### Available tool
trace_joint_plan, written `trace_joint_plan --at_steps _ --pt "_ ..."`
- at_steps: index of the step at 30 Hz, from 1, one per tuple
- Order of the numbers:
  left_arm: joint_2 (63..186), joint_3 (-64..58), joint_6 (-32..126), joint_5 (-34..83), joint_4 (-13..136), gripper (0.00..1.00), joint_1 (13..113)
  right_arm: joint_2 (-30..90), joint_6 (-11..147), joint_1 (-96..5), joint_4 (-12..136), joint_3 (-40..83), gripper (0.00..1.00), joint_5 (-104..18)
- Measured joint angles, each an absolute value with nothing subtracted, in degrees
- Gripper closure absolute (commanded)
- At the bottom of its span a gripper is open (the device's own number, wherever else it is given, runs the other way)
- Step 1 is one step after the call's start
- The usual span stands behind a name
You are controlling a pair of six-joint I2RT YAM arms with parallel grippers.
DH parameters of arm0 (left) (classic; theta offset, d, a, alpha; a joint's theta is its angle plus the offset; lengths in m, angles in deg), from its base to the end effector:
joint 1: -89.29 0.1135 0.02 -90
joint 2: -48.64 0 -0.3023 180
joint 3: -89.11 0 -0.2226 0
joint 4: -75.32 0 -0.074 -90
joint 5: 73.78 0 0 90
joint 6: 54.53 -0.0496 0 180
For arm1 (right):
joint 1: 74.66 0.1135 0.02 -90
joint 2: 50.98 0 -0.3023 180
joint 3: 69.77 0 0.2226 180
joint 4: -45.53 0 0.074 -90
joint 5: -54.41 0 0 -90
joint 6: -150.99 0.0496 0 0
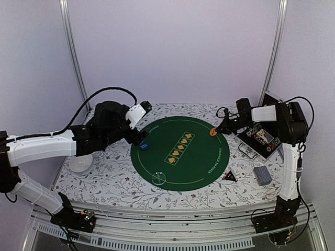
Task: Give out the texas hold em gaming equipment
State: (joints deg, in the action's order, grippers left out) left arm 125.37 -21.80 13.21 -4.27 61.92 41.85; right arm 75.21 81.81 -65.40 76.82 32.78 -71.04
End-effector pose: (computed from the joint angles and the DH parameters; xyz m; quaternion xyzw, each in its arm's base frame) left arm 0.2046 -0.1972 0.3349 0.3809 0.7232 0.0217 0.5757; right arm 0.4574 0.1037 0.1746 0.0002 0.9129 0.3548 0.2018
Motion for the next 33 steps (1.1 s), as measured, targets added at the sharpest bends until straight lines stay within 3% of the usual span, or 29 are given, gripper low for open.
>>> trace_joint_plan --at_steps 5,15,18,21,22,33 --pt "125.2 -21.8 13.2 -4.4 61.9 0.05 41.8 74.4 80.0 -65.4 79.8 32.8 0.67 -69.7" --pt "125.0 -21.8 13.0 -4.4 61.9 0.05 41.8 67.4 76.7 -65.2 87.0 33.0 0.47 -62.3" --pt "125.0 -21.8 13.0 -4.4 61.9 0.05 41.8 64.0 74.7 -64.2 90.0 33.9 0.33 -58.4" --pt "125.0 -21.8 13.0 -4.5 61.9 0.02 41.8 59.7 73.2 -62.8 92.5 34.0 0.04 -54.6" --pt "124.8 -21.8 13.1 -4.5 61.9 0.02 41.8 57.9 72.4 -62.4 93.5 34.0 0.00 -52.8" --pt "122.3 -22.2 14.6 -5.4 62.4 0.02 41.8 37.8 67.1 -62.3 98.2 26.0 0.01 -27.0"
